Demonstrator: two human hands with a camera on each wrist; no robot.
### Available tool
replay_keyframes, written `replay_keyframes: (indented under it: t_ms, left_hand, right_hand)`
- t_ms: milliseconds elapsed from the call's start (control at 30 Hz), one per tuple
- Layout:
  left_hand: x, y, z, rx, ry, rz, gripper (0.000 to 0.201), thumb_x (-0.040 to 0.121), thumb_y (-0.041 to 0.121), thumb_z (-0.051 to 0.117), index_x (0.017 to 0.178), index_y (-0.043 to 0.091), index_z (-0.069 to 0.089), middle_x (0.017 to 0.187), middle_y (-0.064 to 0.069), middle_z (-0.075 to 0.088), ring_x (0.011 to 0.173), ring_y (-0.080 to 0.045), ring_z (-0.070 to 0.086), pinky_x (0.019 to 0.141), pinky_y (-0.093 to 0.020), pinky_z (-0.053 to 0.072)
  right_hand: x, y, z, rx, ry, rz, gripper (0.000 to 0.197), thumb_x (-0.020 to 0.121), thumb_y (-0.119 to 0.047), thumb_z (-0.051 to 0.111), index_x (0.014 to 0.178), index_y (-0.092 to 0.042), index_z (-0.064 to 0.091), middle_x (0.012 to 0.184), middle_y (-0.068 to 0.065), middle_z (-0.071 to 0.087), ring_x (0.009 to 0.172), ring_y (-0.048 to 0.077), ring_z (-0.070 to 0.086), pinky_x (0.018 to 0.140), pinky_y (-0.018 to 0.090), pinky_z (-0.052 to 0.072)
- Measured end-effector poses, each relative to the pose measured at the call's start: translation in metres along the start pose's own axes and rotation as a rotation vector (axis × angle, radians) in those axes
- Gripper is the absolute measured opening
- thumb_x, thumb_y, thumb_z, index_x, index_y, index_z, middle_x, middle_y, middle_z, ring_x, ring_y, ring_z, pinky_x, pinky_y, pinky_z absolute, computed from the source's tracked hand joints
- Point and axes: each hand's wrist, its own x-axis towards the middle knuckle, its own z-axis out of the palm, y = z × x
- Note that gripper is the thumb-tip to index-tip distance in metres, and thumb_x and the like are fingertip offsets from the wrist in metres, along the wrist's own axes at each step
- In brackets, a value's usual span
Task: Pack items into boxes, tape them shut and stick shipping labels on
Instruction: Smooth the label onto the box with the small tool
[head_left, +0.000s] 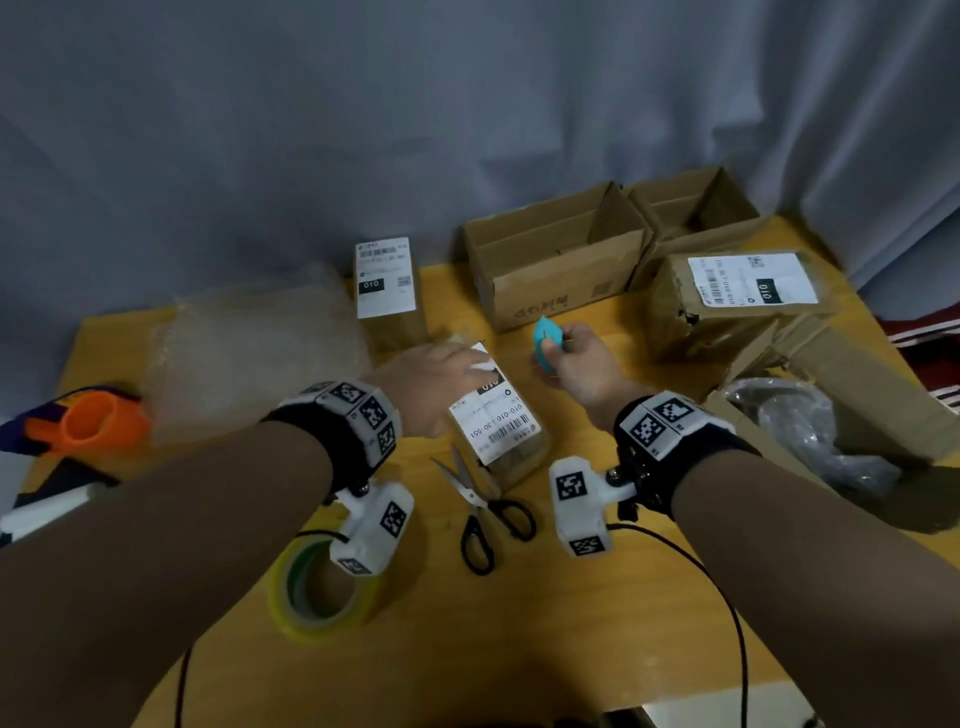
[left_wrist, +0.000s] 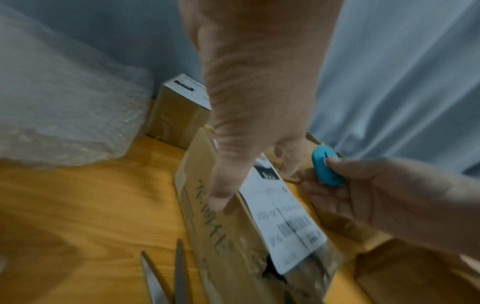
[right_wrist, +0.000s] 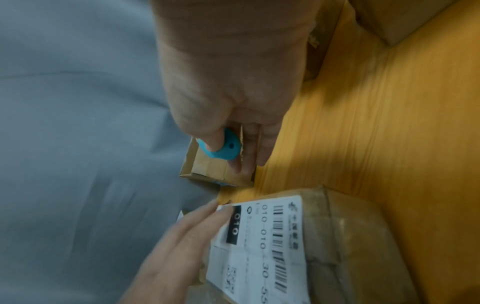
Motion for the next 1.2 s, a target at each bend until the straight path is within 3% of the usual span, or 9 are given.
replay_keyframes:
  t_ms: [133,200,300,400,600,833,933,1067,1200]
  left_hand:
    - [0.028,0.013,0.003,0.237,-0.098,0.135,0.1,0.08,0.041,0.068,0.151,0.03,-0.002,0.16,0.002,0.004,0.147,-0.021,0.004,0.117,-0.043,0.0]
    - [0.039,0.014,0.004,0.223,-0.055,0.08,0.095,0.076,0.054,0.066,0.15,0.029,0.011,0.153,0.0,0.024,0.14,-0.022,0.023,0.116,-0.045,0.014]
    - [0.043,0.014,0.0,-0.009,-0.035,-0.201,0.094,0.067,0.071,0.064,0.139,0.019,0.032,0.134,-0.005,0.044,0.121,-0.027,0.042,0.102,-0.045,0.037]
    - [0.038,0.009,0.003,-0.267,-0.065,-0.378,0.103,0.065,0.07,0.068,0.141,0.013,0.03,0.138,-0.01,0.04,0.123,-0.031,0.043,0.098,-0.043,0.042]
    - [0.022,0.003,0.013,-0.316,-0.045,-0.369,0.112,0.069,0.064,0.069,0.15,0.017,0.007,0.151,-0.005,0.022,0.135,-0.029,0.028,0.103,-0.045,0.037]
    - [0.028,-0.004,0.011,-0.386,-0.081,-0.367,0.107,0.071,0.057,0.072,0.149,0.011,0.015,0.143,-0.009,0.04,0.126,-0.025,0.044,0.1,-0.039,0.043]
    - [0.029,-0.008,0.007,-0.404,-0.095,-0.375,0.108,0.071,0.056,0.073,0.15,0.01,0.015,0.147,-0.008,0.038,0.131,-0.024,0.041,0.105,-0.037,0.039]
    - [0.031,-0.009,0.007,-0.399,-0.091,-0.382,0.107,0.069,0.056,0.074,0.149,0.012,0.018,0.143,-0.007,0.044,0.127,-0.024,0.045,0.101,-0.037,0.042]
    - [0.032,-0.01,0.008,-0.383,-0.1,-0.382,0.109,0.068,0.059,0.074,0.149,0.012,0.018,0.14,-0.006,0.046,0.123,-0.023,0.048,0.095,-0.033,0.045]
  right_hand:
    - [-0.015,0.005,-0.015,0.008,-0.034,-0.032,0.026,0.101,-0.014,0.043,0.126,-0.021,0.046,0.104,0.014,0.06,0.071,0.019,0.06,0.07,0.028,0.055]
    - [-0.018,0.008,-0.023,-0.021,-0.051,-0.031,0.032,0.1,-0.011,0.043,0.131,-0.018,0.047,0.104,0.013,0.058,0.078,0.02,0.06,0.07,0.027,0.053]
    - [-0.016,0.012,-0.032,-0.08,-0.032,-0.018,0.031,0.099,-0.006,0.044,0.129,-0.015,0.05,0.113,0.01,0.053,0.094,0.024,0.058,0.075,0.031,0.055]
    - [-0.013,0.014,-0.036,-0.166,-0.059,-0.022,0.031,0.099,-0.006,0.044,0.129,-0.011,0.05,0.113,0.007,0.048,0.092,0.023,0.055,0.079,0.033,0.054]
    - [0.004,0.009,-0.024,-0.354,-0.097,-0.072,0.026,0.098,-0.01,0.046,0.122,-0.017,0.051,0.106,0.011,0.057,0.082,0.022,0.057,0.082,0.04,0.054]
    - [0.027,0.0,-0.009,-0.445,-0.054,-0.132,0.01,0.097,-0.017,0.051,0.104,-0.018,0.058,0.098,0.003,0.057,0.079,0.016,0.055,0.067,0.028,0.049]
    - [0.035,-0.003,-0.007,-0.438,-0.027,-0.115,0.006,0.096,-0.019,0.051,0.098,-0.021,0.057,0.099,0.005,0.059,0.081,0.018,0.057,0.07,0.031,0.05]
    - [0.043,-0.007,-0.005,-0.394,-0.03,-0.11,0.01,0.097,-0.018,0.051,0.101,-0.02,0.061,0.101,0.004,0.059,0.082,0.017,0.056,0.072,0.029,0.05]
    - [0.045,-0.01,-0.004,-0.377,-0.067,-0.117,0.013,0.097,-0.015,0.05,0.102,-0.018,0.062,0.099,0.006,0.059,0.071,0.012,0.051,0.061,0.021,0.042]
